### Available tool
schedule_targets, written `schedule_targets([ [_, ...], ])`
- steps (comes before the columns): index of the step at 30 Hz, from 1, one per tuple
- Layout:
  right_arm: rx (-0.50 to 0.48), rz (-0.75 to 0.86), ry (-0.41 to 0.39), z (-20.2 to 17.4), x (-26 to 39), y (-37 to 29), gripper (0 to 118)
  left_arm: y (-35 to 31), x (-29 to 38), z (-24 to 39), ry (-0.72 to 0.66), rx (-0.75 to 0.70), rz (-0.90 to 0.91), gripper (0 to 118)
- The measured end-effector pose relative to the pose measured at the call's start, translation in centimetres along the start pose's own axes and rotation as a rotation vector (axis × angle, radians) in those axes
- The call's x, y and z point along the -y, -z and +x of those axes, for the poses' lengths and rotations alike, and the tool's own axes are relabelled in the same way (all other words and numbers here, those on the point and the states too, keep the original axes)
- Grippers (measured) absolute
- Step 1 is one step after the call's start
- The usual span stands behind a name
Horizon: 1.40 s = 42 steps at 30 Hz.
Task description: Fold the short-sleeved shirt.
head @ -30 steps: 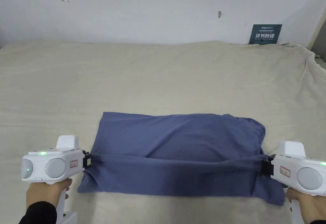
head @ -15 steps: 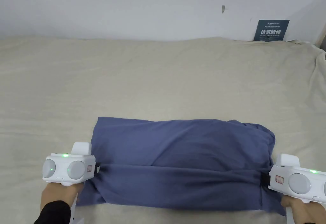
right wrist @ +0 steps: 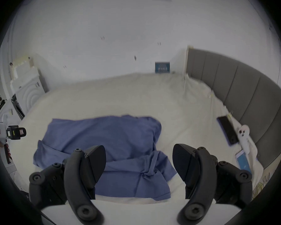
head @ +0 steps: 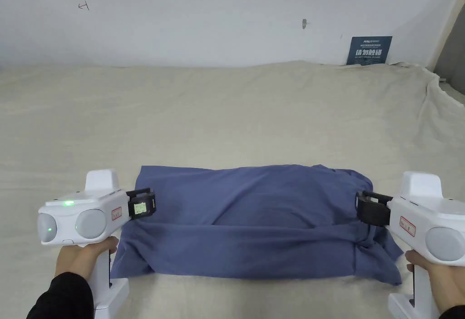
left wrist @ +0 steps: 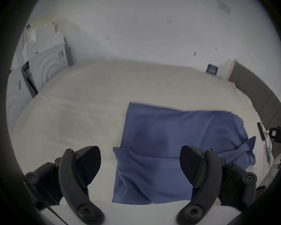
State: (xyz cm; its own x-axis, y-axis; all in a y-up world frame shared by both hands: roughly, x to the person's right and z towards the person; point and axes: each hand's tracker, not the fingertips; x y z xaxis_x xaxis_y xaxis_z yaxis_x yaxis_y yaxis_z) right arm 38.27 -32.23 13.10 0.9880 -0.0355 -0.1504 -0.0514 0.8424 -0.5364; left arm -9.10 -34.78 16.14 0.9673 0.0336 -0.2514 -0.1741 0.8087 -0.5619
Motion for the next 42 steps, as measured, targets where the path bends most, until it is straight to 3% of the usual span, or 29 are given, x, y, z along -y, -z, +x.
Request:
schedule_targets([
  [7,0.023,0.178,-0.041,-1.2,0.6,-6.9,88,-8.0,1.7,1.5,0.03,-0.031,0.234,103],
  [9,0.044,0.229,-0.065,-1.7,1.2,-8.4,82,-9.1,2.7,1.8,0.042,-0.056,0.299,100],
  [10,0.061,0.248,-0.078,-2.1,1.6,-8.9,74,-9.8,3.3,2.0,0.054,-0.069,0.322,96],
  [12,0.073,0.272,-0.097,-2.4,2.2,-9.9,57,-10.7,4.4,2.1,0.06,-0.068,0.35,79],
  [16,0.082,0.32,-0.103,-2.4,3.5,-10.7,0,-12.2,6.0,1.7,0.051,-0.035,0.359,9],
  [17,0.096,0.33,-0.114,-2.4,3.7,-10.8,0,-12.4,6.4,1.6,0.037,-0.03,0.358,0],
  [30,0.046,0.307,-0.08,-2.4,3.9,-9.7,0,-10.9,6.7,-0.1,0.018,0.006,0.26,0],
  [36,0.044,0.281,-0.079,-2.4,4.0,-8.5,0,-5.3,6.2,-1.8,-0.008,0.019,0.019,0],
  [39,0.041,0.26,-0.074,-2.4,4.1,-7.6,0,-1.9,6.5,-2.7,-0.051,0.006,-0.143,12],
  [41,0.045,0.246,-0.075,-2.3,4.1,-7.0,0,-0.1,7.1,-3.4,-0.088,0.005,-0.181,39],
  [42,0.045,0.24,-0.075,-2.3,4.2,-6.8,0,0.7,7.3,-3.6,-0.097,-0.01,-0.215,60],
])
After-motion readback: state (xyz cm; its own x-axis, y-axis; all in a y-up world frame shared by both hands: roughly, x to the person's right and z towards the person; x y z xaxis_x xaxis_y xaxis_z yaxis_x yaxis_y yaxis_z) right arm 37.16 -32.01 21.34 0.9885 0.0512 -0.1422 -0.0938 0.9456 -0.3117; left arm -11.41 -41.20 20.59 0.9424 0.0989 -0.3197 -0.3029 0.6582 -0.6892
